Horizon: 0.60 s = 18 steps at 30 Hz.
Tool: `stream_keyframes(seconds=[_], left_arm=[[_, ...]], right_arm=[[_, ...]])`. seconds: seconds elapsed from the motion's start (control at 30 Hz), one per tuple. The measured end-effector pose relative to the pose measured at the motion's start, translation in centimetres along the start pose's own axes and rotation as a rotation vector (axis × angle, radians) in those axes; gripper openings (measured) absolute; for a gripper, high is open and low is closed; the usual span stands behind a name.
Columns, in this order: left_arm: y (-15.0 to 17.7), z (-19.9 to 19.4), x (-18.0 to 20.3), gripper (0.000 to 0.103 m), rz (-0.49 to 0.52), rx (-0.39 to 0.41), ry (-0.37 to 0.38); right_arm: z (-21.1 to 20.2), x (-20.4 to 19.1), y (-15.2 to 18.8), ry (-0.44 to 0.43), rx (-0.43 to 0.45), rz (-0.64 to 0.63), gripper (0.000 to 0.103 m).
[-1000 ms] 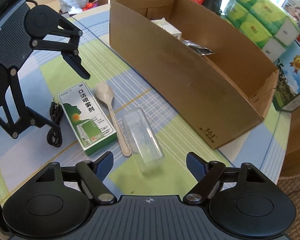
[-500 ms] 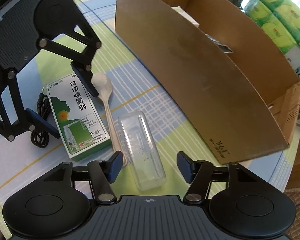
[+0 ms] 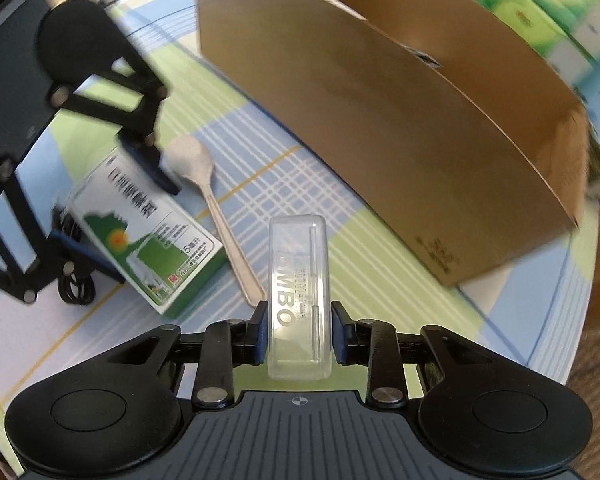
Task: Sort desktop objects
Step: 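Grasp the green spray box with the left gripper while the right grasps the clear case, then lift the green spray box and clear case with both grippers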
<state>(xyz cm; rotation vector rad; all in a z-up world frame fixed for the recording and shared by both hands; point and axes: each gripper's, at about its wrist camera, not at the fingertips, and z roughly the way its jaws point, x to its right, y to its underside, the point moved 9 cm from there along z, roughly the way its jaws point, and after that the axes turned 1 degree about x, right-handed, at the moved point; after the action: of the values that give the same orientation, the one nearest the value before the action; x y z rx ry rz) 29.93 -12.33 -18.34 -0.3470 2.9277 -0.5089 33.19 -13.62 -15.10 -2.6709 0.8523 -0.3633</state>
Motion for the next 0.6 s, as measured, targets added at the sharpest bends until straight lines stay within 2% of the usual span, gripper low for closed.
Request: stream_keyframes(seconds=[0.13, 0.3, 0.47, 0.6], left_arm=[[-0.5, -1.0, 0.1, 0.052, -0.047, 0.010, -0.039], [-0.8, -2.5, -0.1, 0.051, -0.190, 0.042, -0.069], [-0.8, -4.3, 0.8, 0.051, -0.336, 0.049, -0.115], [-0.6, -5.5, 1.7, 0.051, -0.468, 0.067, -0.077]], right_arm=[[-1.4, 0.8, 0.8, 0.021, 0.007, 0.105, 0.028], [-3.6, 1.3, 2.0, 0.022, 0.018, 0.245, 0.028], [-5.8, 0.0, 3.3, -0.009, 0.026, 0.323, 0.028], [-6.8, -1.1, 4.7, -0.026, 0.032, 0.365, 0.028]])
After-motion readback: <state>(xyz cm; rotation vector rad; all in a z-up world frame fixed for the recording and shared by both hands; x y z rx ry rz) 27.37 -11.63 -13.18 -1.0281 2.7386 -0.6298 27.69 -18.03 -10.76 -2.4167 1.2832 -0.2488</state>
